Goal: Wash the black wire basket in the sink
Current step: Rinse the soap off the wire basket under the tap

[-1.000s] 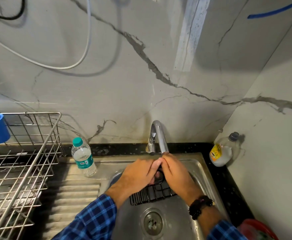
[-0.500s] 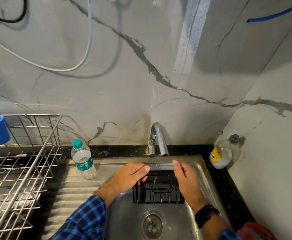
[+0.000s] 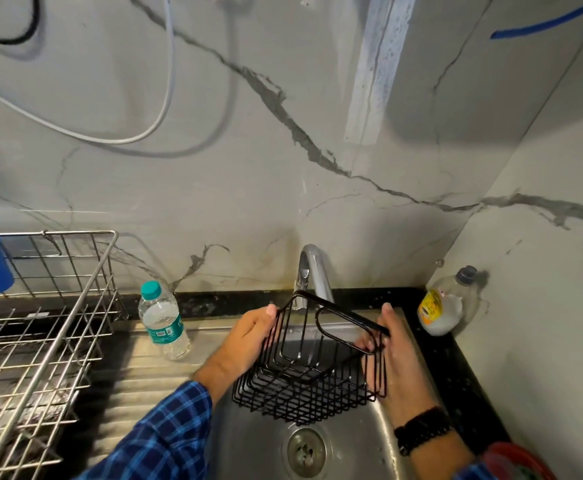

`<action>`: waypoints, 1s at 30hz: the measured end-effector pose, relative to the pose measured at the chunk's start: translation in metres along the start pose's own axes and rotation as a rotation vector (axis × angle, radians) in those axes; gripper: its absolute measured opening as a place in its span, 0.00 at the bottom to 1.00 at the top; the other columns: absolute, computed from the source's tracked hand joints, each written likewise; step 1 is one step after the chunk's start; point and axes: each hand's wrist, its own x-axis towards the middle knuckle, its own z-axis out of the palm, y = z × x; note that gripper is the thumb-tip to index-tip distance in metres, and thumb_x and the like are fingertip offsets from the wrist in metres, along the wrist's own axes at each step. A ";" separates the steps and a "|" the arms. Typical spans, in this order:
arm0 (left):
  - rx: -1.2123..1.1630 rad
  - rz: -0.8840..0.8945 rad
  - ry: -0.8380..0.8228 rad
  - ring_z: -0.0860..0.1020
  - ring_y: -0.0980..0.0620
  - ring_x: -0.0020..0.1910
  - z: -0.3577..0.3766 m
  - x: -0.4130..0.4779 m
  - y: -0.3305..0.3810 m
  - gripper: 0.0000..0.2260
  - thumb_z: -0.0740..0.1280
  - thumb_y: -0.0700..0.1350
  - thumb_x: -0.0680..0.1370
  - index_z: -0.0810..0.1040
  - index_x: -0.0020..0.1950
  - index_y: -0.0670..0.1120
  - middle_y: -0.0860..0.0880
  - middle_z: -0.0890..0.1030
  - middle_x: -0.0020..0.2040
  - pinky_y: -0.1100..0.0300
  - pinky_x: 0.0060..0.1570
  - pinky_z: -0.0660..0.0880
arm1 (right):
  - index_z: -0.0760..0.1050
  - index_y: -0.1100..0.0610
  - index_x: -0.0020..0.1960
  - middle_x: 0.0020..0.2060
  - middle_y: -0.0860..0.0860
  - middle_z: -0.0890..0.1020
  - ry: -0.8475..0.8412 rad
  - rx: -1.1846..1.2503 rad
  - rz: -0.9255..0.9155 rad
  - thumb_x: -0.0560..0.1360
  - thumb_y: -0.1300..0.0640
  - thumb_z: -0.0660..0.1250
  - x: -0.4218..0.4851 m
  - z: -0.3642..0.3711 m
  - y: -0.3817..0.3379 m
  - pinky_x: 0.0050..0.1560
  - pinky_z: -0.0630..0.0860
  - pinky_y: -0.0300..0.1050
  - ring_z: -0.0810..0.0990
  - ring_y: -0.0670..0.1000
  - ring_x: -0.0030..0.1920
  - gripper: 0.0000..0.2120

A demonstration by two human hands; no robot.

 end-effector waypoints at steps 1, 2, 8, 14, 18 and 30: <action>0.036 0.001 -0.021 0.75 0.62 0.33 -0.001 -0.002 -0.005 0.22 0.55 0.66 0.80 0.80 0.37 0.57 0.57 0.78 0.32 0.62 0.39 0.71 | 0.77 0.46 0.29 0.30 0.49 0.75 0.009 -0.016 0.046 0.74 0.33 0.67 0.001 0.003 0.003 0.50 0.70 0.56 0.73 0.51 0.34 0.22; 0.062 -0.008 -0.019 0.75 0.61 0.33 -0.003 -0.003 -0.010 0.22 0.55 0.68 0.79 0.79 0.38 0.57 0.56 0.78 0.33 0.61 0.39 0.71 | 0.78 0.49 0.30 0.29 0.50 0.75 0.013 -0.033 0.078 0.73 0.33 0.68 0.002 0.005 0.005 0.46 0.71 0.52 0.73 0.51 0.31 0.23; 0.662 0.125 -0.125 0.80 0.52 0.39 -0.003 -0.003 0.006 0.27 0.47 0.69 0.78 0.78 0.44 0.55 0.50 0.81 0.39 0.54 0.44 0.79 | 0.78 0.53 0.37 0.31 0.47 0.81 -0.019 -0.687 -0.101 0.82 0.48 0.61 0.018 -0.011 0.008 0.42 0.72 0.44 0.80 0.49 0.39 0.18; 1.115 0.216 -0.210 0.79 0.53 0.40 0.026 0.013 0.014 0.25 0.46 0.64 0.82 0.77 0.52 0.53 0.53 0.80 0.42 0.55 0.46 0.78 | 0.77 0.52 0.41 0.33 0.49 0.80 -0.216 -1.194 -0.277 0.83 0.47 0.58 0.007 0.028 0.004 0.38 0.75 0.38 0.78 0.42 0.35 0.17; 0.996 0.262 -0.210 0.77 0.56 0.36 0.023 0.016 0.027 0.20 0.48 0.62 0.83 0.75 0.49 0.53 0.56 0.77 0.39 0.57 0.42 0.78 | 0.74 0.55 0.34 0.25 0.47 0.71 -0.085 -1.270 -0.425 0.82 0.45 0.59 0.011 0.036 -0.015 0.28 0.66 0.34 0.71 0.43 0.27 0.22; 0.453 0.106 0.080 0.61 0.59 0.24 -0.022 0.006 0.023 0.22 0.58 0.53 0.83 0.61 0.30 0.51 0.56 0.63 0.23 0.66 0.27 0.60 | 0.79 0.60 0.42 0.36 0.58 0.81 0.010 -1.068 -0.272 0.82 0.40 0.54 0.032 -0.009 -0.005 0.33 0.69 0.28 0.81 0.56 0.39 0.27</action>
